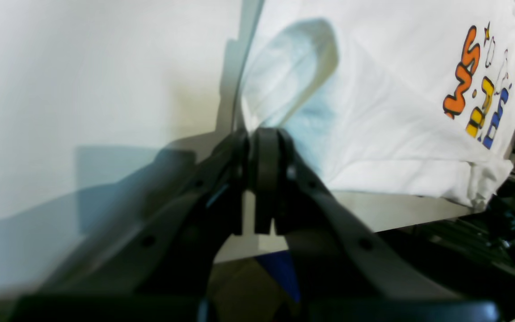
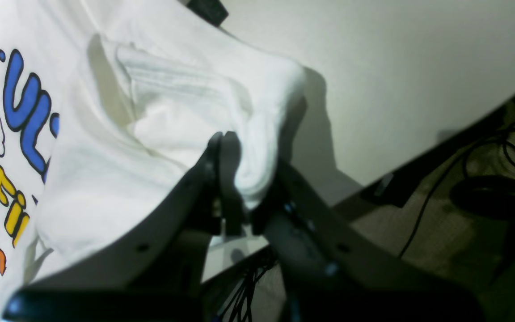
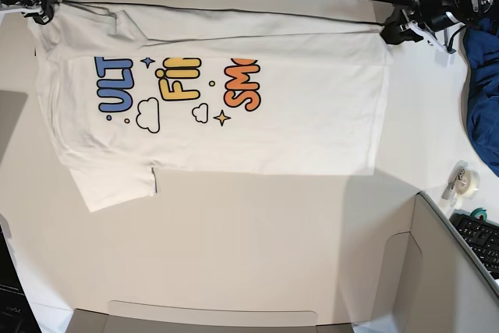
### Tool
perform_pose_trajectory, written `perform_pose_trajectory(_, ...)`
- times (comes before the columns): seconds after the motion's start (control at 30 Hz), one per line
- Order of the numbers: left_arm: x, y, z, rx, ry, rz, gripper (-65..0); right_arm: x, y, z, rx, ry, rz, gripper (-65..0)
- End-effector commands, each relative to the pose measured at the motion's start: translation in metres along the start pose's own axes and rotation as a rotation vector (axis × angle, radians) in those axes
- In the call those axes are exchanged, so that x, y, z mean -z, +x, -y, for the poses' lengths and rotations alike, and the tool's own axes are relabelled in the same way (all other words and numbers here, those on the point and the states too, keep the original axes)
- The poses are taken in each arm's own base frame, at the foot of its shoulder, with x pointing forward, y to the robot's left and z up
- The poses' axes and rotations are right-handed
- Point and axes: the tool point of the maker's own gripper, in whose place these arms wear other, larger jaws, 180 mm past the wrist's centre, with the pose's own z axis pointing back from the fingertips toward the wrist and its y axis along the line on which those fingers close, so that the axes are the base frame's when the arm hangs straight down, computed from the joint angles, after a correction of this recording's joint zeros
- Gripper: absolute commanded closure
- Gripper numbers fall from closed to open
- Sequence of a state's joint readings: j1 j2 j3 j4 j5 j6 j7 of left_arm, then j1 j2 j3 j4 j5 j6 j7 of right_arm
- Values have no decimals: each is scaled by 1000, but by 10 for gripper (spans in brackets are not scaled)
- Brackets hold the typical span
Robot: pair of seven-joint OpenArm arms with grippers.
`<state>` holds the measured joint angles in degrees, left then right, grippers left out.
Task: Layout the t-shirt on the table in an organized manner, then fold the t-shirt properly
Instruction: 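Drag the held edge with both grippers away from the hem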
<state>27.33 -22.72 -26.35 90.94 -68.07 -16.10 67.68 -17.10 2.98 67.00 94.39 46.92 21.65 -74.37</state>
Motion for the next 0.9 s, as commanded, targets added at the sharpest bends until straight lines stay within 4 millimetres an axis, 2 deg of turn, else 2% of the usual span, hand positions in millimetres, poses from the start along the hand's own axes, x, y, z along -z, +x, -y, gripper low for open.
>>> perform_pose_trajectory(0.0, -13, 3, -8, 15, 37, 9, 0, -4, -5, 11, -17, -55, -43, 0)
perform_pose_trajectory(0.2, -28, 8, -13, 17, 66, 46, 0, -4, -5, 11, -18, -56, -43, 0)
perform_pose_trajectory(0.47, -26, 8, -11, 19, 58, 43, 0, -3, 1, 9, -23, -52, -32, 0)
perform_pose_trajectory(0.53, -26, 8, -11, 19, 58, 43, -17, -3, 2, 9, -24, -52, -31, -1)
perform_pose_trajectory(0.73, -25, 8, -10, 10, 54, 52, -132, -6, 4, 10, -32, -59, -26, -148)
perform_pose_trajectory(0.87, -25, 8, -10, 9, 53, 54, -174, -16, 12, 3, -77, -69, 6, -191)
